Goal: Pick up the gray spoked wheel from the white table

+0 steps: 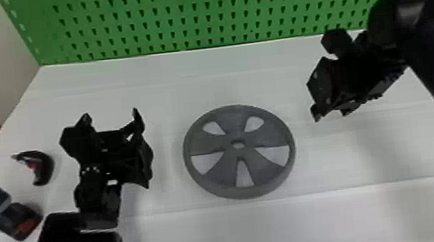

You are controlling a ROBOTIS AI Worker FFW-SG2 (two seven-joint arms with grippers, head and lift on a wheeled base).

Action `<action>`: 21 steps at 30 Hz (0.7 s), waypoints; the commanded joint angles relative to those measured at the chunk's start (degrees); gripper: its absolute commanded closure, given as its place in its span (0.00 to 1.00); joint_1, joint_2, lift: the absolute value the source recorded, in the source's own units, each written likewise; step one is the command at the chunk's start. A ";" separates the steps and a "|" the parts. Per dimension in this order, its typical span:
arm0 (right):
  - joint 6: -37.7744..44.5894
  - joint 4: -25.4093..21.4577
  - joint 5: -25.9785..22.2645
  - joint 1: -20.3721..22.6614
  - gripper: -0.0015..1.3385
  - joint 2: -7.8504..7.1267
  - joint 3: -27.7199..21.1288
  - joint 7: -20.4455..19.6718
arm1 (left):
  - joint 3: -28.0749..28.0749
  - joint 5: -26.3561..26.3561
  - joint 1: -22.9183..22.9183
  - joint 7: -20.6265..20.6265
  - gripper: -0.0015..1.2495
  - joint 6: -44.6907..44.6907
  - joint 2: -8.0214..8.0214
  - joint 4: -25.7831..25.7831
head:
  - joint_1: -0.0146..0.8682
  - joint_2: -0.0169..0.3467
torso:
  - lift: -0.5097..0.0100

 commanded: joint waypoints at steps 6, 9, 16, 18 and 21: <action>0.26 0.04 -6.83 -1.41 0.37 0.05 8.07 0.00 | 0.00 0.00 -0.01 0.00 0.10 -0.02 0.00 0.00 | 0.93 0.17 | 0.79; 0.26 0.04 -9.03 -1.67 0.37 0.05 9.65 0.00 | 0.00 0.00 -0.01 0.00 0.10 -0.02 0.00 0.00 | 0.93 0.17 | 0.79; 0.26 0.04 -13.16 -2.29 0.37 0.05 12.73 0.00 | 0.00 0.00 -0.01 0.00 0.10 -0.02 0.09 -0.09 | 0.93 0.17 | 0.79; 0.26 0.04 -13.95 -2.29 0.37 -0.03 12.99 0.00 | 0.00 0.00 -0.01 0.00 0.10 0.07 0.09 -0.09 | 0.93 0.17 | 0.79; 0.26 0.04 -14.74 -2.46 0.37 -0.03 13.87 0.00 | 0.09 0.00 -0.01 0.00 0.10 0.07 0.09 -0.09 | 0.93 0.17 | 0.79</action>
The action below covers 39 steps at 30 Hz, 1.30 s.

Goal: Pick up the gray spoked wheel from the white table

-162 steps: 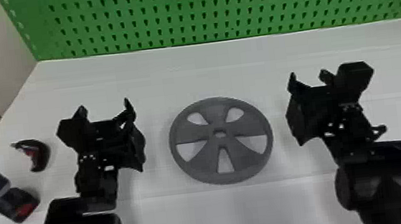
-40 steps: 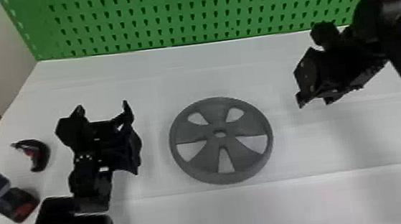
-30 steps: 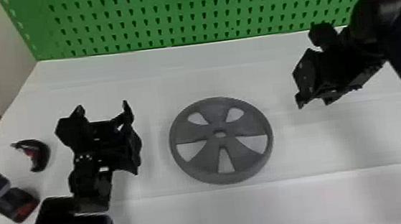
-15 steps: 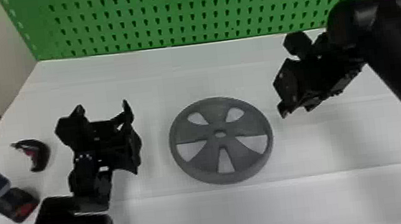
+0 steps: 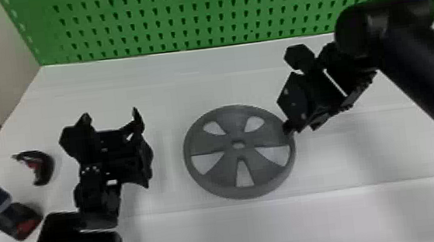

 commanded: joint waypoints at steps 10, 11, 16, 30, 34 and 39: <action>0.26 0.00 -1.56 -0.35 0.37 -0.30 2.20 0.00 | 0.09 0.09 0.00 0.00 0.10 -0.03 0.10 -0.10 | 0.93 0.17 | 0.79; 0.26 0.00 -1.47 -0.35 0.37 -0.30 2.28 0.00 | 0.09 0.09 0.00 0.00 0.10 -0.03 0.10 -0.10 | 0.93 0.17 | 0.79; 0.26 0.00 -1.56 -0.18 0.37 -0.48 2.37 0.00 | 0.09 0.09 0.00 0.00 0.10 -0.03 0.19 -0.18 | 0.93 0.17 | 0.79; 0.26 1.76 -1.82 -0.70 0.37 0.23 3.07 0.00 | 0.09 0.18 0.00 0.00 0.10 0.23 0.19 -0.18 | 0.93 0.17 | 0.79; 0.26 2.72 -1.56 -1.23 0.37 0.84 3.16 0.09 | 0.09 0.18 0.00 0.00 0.10 0.49 0.28 -0.27 | 0.93 0.17 | 0.79; 0.26 4.92 -0.07 -2.29 0.37 2.07 2.99 0.09 | 0.00 0.18 0.00 0.00 0.10 1.02 0.37 -0.54 | 0.93 0.17 | 0.79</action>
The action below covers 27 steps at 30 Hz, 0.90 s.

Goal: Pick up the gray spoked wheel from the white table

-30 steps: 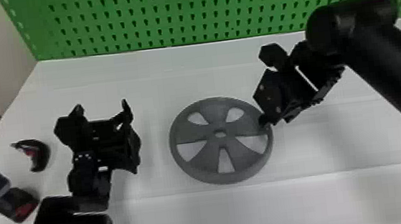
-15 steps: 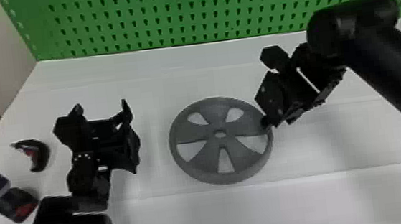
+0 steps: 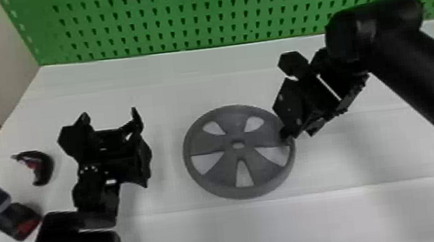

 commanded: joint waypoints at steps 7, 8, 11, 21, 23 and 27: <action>0.26 5.71 3.60 -1.50 0.37 1.94 -1.00 -0.08 | -0.43 -0.09 -0.09 0.00 0.10 0.94 0.09 -0.15 | 0.93 0.17 | 0.79; 0.26 6.33 3.51 -1.59 0.37 2.03 -1.00 -0.08 | -0.43 -0.18 -0.09 0.00 0.10 0.94 0.09 -0.15 | 0.93 0.17 | 0.79; -0.44 6.85 3.69 -2.12 0.37 2.12 0.05 -0.08 | -0.52 -0.35 -0.09 0.00 0.10 1.03 0.18 -0.15 | 0.93 0.17 | 0.79; -2.55 10.02 -2.47 -3.17 0.37 4.14 -2.67 -10.81 | -0.69 -0.53 -0.18 0.00 0.10 1.56 0.18 -0.15 | 0.93 0.17 | 0.79; -3.16 11.34 -5.54 -3.17 0.37 4.93 -4.08 -14.76 | -0.69 -0.53 -0.09 0.00 0.10 1.64 0.18 -0.15 | 0.93 0.17 | 0.79; -3.16 11.95 -5.80 -2.38 0.37 6.34 -8.83 -18.28 | -0.69 -0.62 -0.09 0.00 0.10 1.73 0.18 -0.15 | 0.93 0.17 | 0.79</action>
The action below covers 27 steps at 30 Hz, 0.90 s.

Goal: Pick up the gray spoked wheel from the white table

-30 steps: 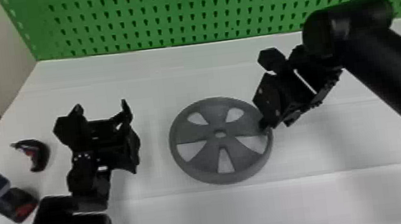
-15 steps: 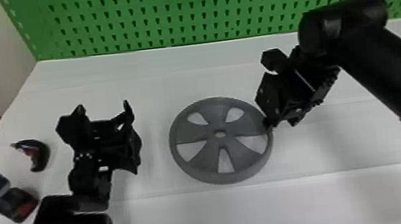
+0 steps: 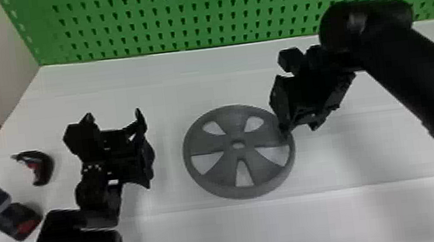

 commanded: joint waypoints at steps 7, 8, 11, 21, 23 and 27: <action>2.14 0.67 -0.38 2.57 0.37 4.75 -18.14 -13.58 | 0.11 -0.18 0.33 0.00 0.10 0.10 0.18 -0.08 | 0.93 0.17 | 0.79; 2.67 0.67 0.50 2.66 0.37 5.10 -19.72 -14.10 | 0.02 -0.18 0.42 0.00 0.10 0.10 0.18 -0.17 | 0.93 0.17 | 0.79; 3.28 0.58 1.64 3.10 0.37 5.90 -22.53 -15.33 | 0.11 -0.18 0.51 0.00 0.10 0.10 0.26 -0.17 | 0.93 0.17 | 0.79; 3.28 -1.97 9.99 5.47 0.37 9.94 -33.34 -16.74 | 0.11 -0.09 0.68 0.00 0.10 0.10 0.79 -0.43 | 0.93 0.17 | 0.79; 3.28 -2.49 10.52 5.91 0.37 10.17 -34.75 -16.74 | 0.02 -0.01 0.68 0.00 0.10 0.10 0.79 -0.52 | 0.93 0.17 | 0.79; 3.28 -4.25 11.04 7.23 0.37 10.17 -36.86 -17.00 | -0.07 -0.01 0.68 0.00 0.10 0.10 0.97 -0.52 | 0.93 0.17 | 0.79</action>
